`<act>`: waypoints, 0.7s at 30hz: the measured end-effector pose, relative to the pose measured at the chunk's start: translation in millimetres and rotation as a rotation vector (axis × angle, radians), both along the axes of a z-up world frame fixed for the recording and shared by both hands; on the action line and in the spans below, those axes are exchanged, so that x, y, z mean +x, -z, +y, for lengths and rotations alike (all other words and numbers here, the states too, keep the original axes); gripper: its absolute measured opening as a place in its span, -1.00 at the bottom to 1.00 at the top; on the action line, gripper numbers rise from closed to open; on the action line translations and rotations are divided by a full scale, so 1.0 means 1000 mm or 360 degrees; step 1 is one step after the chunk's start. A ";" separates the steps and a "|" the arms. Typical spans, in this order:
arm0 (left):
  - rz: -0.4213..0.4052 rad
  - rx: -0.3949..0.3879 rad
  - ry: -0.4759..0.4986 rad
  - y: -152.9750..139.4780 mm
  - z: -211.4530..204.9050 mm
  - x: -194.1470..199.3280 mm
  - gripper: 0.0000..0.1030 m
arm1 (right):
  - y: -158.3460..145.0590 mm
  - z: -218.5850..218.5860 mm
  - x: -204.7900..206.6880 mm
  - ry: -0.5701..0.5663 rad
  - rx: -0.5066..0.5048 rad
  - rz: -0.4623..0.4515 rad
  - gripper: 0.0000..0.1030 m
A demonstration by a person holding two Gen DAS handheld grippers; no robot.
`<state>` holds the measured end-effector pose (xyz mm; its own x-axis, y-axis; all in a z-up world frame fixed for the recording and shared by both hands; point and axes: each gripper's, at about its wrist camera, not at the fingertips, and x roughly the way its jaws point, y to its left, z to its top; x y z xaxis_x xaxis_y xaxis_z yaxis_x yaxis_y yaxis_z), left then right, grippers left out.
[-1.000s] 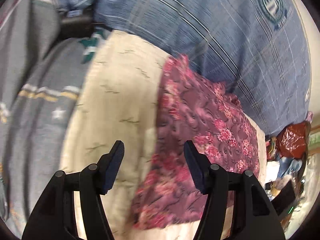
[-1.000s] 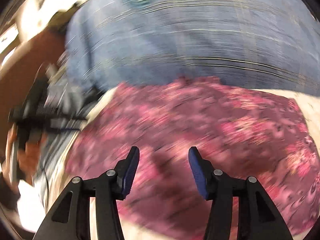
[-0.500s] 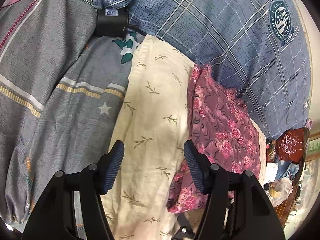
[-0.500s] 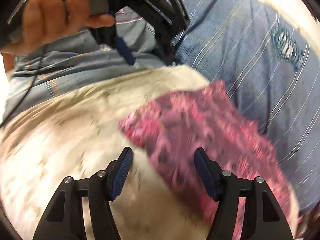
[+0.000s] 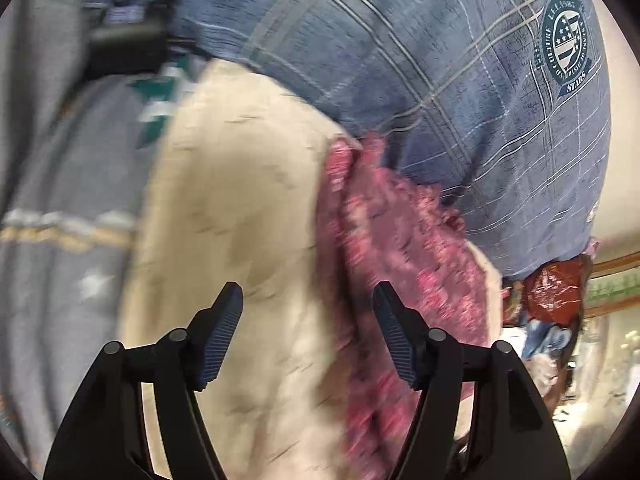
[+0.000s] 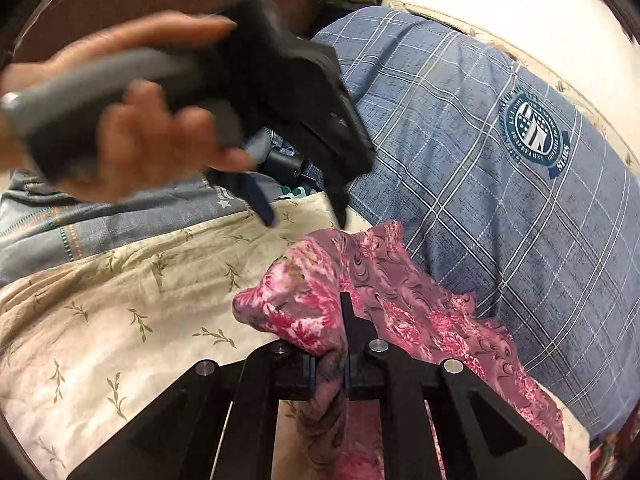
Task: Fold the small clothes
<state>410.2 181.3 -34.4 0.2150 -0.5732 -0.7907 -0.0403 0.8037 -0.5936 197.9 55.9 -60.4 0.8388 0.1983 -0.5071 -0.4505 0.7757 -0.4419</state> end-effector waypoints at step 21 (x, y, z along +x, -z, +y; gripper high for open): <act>-0.0283 0.0304 0.0313 -0.049 -0.095 0.010 -0.86 | -0.015 -0.046 -0.003 -0.0020 0.0324 0.0085 -0.84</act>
